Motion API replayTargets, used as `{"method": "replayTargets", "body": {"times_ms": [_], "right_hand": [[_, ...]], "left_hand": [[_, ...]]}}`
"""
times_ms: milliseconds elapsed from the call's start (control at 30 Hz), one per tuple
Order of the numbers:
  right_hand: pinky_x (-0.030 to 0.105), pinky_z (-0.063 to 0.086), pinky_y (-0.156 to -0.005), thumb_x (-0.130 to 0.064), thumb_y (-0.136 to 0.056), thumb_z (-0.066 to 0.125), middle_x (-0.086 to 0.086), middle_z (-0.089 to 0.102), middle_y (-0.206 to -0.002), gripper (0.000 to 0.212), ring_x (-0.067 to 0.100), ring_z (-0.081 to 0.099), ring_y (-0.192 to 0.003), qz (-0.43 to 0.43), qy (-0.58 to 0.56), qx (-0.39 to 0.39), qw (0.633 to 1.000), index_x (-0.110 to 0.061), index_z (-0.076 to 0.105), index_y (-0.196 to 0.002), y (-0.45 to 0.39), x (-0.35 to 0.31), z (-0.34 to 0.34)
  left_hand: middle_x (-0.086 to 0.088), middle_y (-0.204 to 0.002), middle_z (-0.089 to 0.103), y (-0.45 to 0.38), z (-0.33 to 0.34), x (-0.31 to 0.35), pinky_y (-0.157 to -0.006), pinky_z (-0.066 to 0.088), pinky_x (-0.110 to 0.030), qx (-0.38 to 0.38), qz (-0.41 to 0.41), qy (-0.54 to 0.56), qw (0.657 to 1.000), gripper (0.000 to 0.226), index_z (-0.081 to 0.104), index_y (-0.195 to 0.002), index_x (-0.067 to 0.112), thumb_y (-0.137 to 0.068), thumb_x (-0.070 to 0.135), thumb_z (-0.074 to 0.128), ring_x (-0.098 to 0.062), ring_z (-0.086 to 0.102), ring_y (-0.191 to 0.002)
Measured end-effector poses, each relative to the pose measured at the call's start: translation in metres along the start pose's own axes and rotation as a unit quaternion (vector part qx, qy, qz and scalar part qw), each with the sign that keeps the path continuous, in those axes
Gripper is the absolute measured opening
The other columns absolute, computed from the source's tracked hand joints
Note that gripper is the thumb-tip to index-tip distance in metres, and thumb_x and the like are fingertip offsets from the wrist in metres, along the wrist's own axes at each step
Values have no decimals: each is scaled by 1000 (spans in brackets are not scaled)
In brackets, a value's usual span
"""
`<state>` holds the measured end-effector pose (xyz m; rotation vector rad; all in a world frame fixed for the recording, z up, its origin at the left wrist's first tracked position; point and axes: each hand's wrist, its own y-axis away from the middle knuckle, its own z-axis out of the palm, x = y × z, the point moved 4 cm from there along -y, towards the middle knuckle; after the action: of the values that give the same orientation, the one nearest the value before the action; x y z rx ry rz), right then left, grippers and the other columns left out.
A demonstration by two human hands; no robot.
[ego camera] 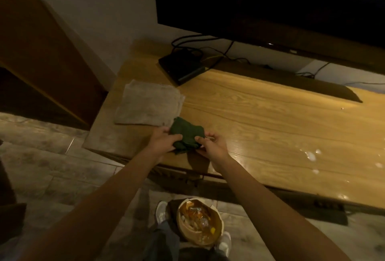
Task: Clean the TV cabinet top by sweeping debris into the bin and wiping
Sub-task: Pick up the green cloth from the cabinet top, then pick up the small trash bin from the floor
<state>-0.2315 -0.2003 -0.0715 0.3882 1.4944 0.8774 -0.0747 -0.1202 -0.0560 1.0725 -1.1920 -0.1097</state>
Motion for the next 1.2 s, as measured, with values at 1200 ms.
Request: {"method": "replayTargets", "body": {"times_ms": [1200], "right_hand": [[33,57,-65,-26,-103,55,8,70,-90,14,24,68,-81,-91,287,20,953,-18,66,-99,63,152,-278]], "left_hand": [[-2,-75,68,96,118,-296,-65,51,-28,90,-2,-72,993,13,67,-83,22,-94,15,63,-19,64,-71]]}}
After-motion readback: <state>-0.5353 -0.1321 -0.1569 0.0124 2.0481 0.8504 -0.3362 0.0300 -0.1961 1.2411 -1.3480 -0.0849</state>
